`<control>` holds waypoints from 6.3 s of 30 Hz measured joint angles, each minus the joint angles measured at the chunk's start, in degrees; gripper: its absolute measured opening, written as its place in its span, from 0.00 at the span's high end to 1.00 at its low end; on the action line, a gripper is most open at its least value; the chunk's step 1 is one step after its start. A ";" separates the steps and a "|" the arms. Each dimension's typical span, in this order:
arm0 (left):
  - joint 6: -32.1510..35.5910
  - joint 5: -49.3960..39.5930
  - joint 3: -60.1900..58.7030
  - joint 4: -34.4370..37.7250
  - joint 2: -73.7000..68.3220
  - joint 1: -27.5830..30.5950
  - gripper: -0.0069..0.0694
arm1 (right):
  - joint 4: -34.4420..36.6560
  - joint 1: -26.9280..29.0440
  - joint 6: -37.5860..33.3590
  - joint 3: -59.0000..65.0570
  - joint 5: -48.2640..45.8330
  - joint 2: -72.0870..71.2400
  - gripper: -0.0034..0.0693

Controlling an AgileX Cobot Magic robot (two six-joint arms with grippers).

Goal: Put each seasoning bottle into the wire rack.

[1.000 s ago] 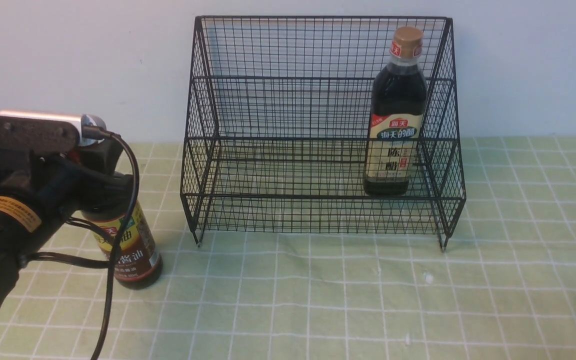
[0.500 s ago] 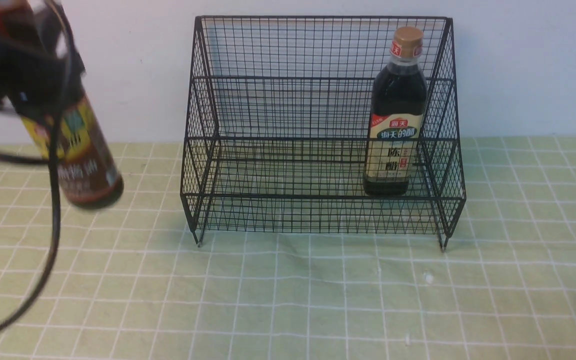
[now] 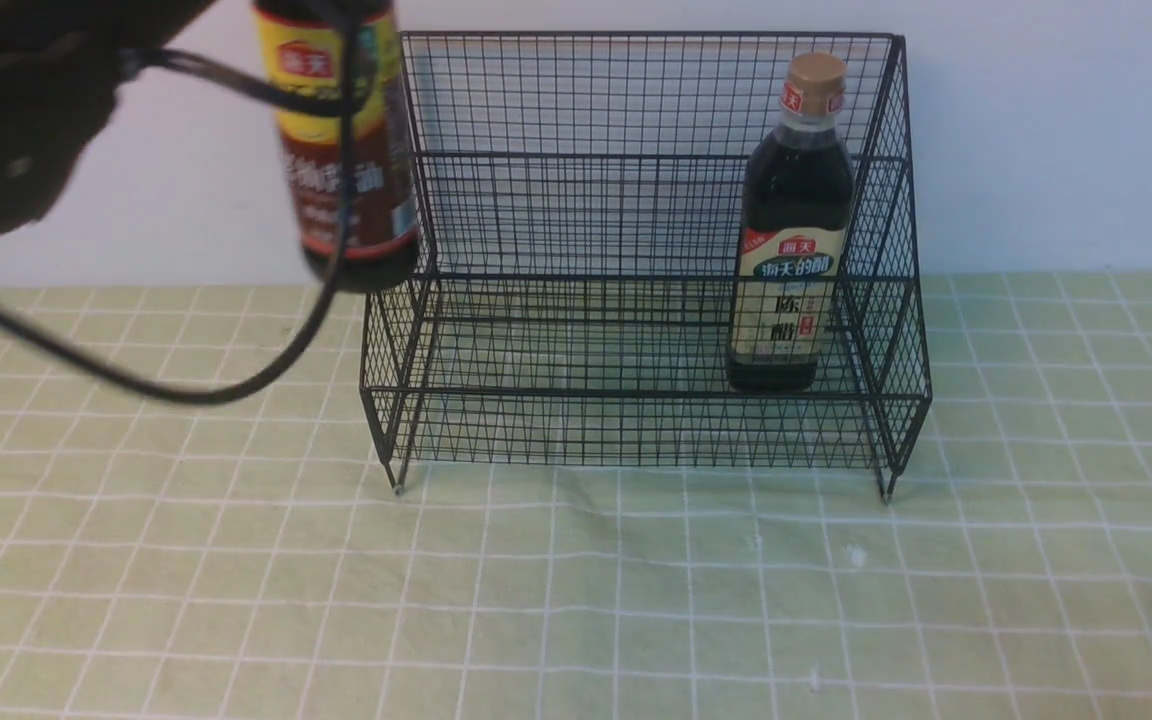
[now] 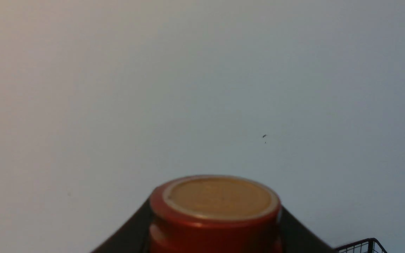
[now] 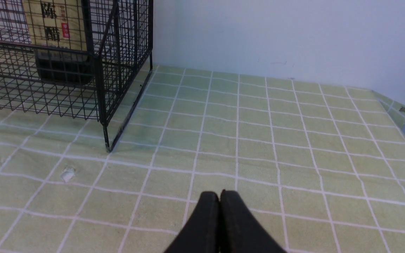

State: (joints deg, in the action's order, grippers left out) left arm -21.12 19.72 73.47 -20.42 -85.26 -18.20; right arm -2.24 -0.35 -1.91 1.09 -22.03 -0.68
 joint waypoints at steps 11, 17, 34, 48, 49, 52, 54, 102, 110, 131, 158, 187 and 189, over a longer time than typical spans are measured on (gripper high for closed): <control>-1.49 -0.19 8.41 -0.06 -14.18 -0.98 0.57 | 0.00 0.00 0.00 0.00 0.00 0.00 0.97; -2.08 -5.49 8.41 -0.42 -18.13 -1.03 0.57 | 0.00 0.00 0.00 0.00 0.00 0.00 0.97; -5.41 -20.43 8.55 -4.80 -18.90 -2.03 0.57 | 0.00 0.00 0.00 0.00 0.00 0.00 0.97; -8.14 -21.80 9.39 -5.41 -18.58 -2.14 0.48 | 0.00 0.00 0.00 0.00 0.00 0.00 0.97; -8.19 -23.00 9.51 -5.41 -18.12 -2.18 0.46 | 0.00 0.00 0.00 0.00 0.00 0.00 0.97; -8.16 -25.99 9.51 -5.41 -16.74 -2.21 0.43 | 0.00 0.00 0.00 0.00 0.00 0.00 0.97; -8.11 -27.50 9.51 -5.41 -15.58 -2.21 0.43 | 0.00 0.00 0.00 0.00 0.00 0.00 0.97; 12.10 -68.47 -13.69 16.00 48.77 -2.25 0.92 | 0.00 0.00 0.00 0.00 0.00 0.00 0.97; 12.33 -70.00 -16.57 15.25 59.91 -2.25 0.92 | 0.00 0.00 0.00 0.00 0.00 0.00 0.97; 25.48 -45.18 -52.26 22.06 78.40 11.62 0.92 | 0.00 0.00 0.05 0.00 0.00 0.00 0.97; 25.96 -41.84 -74.87 22.82 85.90 15.33 0.92 | 0.00 0.00 0.19 0.00 0.00 0.00 0.97; 25.96 -41.84 -74.87 22.82 85.90 15.33 0.92 | 0.00 0.00 0.19 0.00 0.00 0.00 0.97; 25.96 -41.84 -74.87 22.82 85.90 15.33 0.92 | 0.00 0.00 0.19 0.00 0.00 0.00 0.97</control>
State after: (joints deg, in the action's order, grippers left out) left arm 4.84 -22.12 -1.40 2.40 0.64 -2.86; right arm -2.24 -0.35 -1.72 1.09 -22.03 -0.68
